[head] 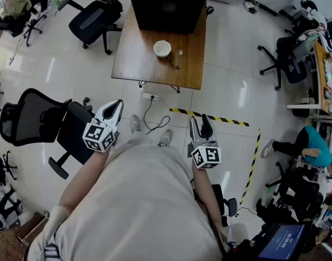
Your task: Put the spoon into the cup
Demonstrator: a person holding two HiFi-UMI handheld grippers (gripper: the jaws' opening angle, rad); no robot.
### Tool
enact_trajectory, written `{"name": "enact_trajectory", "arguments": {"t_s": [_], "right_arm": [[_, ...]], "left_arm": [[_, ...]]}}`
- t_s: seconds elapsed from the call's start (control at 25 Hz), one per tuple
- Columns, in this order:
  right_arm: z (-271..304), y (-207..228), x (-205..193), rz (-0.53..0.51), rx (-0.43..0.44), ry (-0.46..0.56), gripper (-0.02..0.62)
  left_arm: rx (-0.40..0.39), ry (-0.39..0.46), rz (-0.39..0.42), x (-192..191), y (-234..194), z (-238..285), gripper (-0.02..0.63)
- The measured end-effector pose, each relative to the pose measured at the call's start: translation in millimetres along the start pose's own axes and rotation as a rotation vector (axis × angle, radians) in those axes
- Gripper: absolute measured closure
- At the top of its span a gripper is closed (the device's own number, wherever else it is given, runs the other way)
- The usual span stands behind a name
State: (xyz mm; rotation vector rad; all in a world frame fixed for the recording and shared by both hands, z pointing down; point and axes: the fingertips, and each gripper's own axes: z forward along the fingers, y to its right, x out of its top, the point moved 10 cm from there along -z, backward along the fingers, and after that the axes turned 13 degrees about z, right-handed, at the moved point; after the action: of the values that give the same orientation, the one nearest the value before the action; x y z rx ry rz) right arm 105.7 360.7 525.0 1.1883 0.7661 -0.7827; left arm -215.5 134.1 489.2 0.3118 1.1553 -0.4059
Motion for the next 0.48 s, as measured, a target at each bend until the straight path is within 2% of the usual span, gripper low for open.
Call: {"name": "enact_trajectory", "arguments": {"t_s": [0.24, 0.4, 0.48], "right_arm": [[-31, 13, 2, 0.009, 0.012, 0.007, 0.391], [-39, 21, 9, 0.104, 0.073, 0.017, 0.391], [-41, 23, 16, 0.113, 0.1, 0.029, 0.391]], "left_arm": [[0.025, 0.015, -0.03, 1, 26, -15, 0.6], [0.059, 0.004, -0.05, 1, 37, -20, 0.601], [0.09, -0.012, -0.072, -1, 43, -23, 0.601]]}}
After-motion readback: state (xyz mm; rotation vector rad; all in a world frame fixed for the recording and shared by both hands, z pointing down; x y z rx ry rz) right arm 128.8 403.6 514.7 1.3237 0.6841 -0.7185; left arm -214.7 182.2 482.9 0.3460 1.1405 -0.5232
